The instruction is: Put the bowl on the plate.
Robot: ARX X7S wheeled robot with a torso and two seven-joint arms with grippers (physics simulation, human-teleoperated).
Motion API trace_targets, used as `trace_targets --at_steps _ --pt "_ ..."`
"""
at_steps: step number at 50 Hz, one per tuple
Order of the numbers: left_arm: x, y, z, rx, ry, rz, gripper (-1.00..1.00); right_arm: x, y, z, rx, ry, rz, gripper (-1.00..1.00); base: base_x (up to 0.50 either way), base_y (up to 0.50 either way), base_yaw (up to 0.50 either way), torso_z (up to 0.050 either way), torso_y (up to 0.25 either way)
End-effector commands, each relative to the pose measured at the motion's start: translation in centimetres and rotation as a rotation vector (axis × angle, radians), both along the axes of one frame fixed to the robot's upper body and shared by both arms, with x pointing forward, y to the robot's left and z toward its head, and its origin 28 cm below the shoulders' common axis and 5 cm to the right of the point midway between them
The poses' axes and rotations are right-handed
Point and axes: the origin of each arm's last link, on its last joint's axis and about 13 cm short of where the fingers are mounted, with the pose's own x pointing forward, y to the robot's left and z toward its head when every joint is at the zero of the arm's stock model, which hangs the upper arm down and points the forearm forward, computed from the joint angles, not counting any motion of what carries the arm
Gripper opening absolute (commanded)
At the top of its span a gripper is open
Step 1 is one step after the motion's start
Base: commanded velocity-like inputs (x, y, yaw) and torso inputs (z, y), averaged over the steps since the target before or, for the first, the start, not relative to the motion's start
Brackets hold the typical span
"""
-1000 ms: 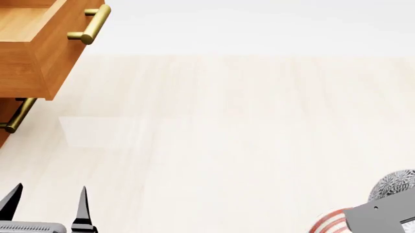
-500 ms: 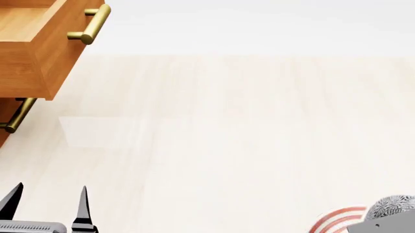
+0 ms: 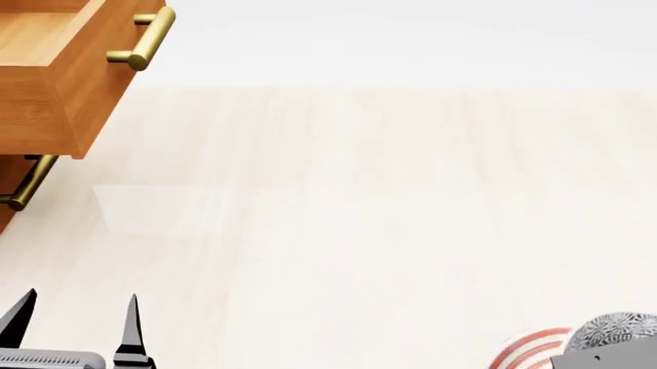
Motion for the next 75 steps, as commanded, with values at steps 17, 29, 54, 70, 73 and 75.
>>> trace_targets --at_steps 17,29,54,70,73,75 --pt "-0.1 -0.1 0.1 0.0 0.0 -0.006 1.0 -0.6 -0.4 -0.9 -0.008 0.019 -0.025 1.0 0.0 0.0 0.0 0.0 0.0" --pt "-0.2 -0.1 0.2 0.0 -0.002 -0.006 1.0 -0.8 -0.1 -0.8 0.035 0.006 -0.006 1.0 0.0 0.0 0.0 0.0 0.0" --pt "-0.3 0.0 0.1 -0.009 -0.009 -0.006 1.0 -1.1 2.0 5.1 0.052 -0.23 0.094 1.0 0.0 0.0 0.0 0.0 0.0" --pt "-0.4 0.0 0.3 -0.006 -0.014 -0.002 1.0 -1.0 2.7 7.0 0.056 -0.391 0.11 1.0 0.0 0.0 0.0 0.0 0.0" --pt "-0.5 0.0 0.4 -0.005 -0.014 -0.003 1.0 -1.0 2.9 7.2 0.06 -0.408 0.118 1.0 0.0 0.0 0.0 0.0 0.0" --pt "-0.5 0.0 0.3 -0.005 -0.014 -0.003 1.0 -0.8 3.0 7.2 0.057 -0.415 0.124 1.0 0.0 0.0 0.0 0.0 0.0"
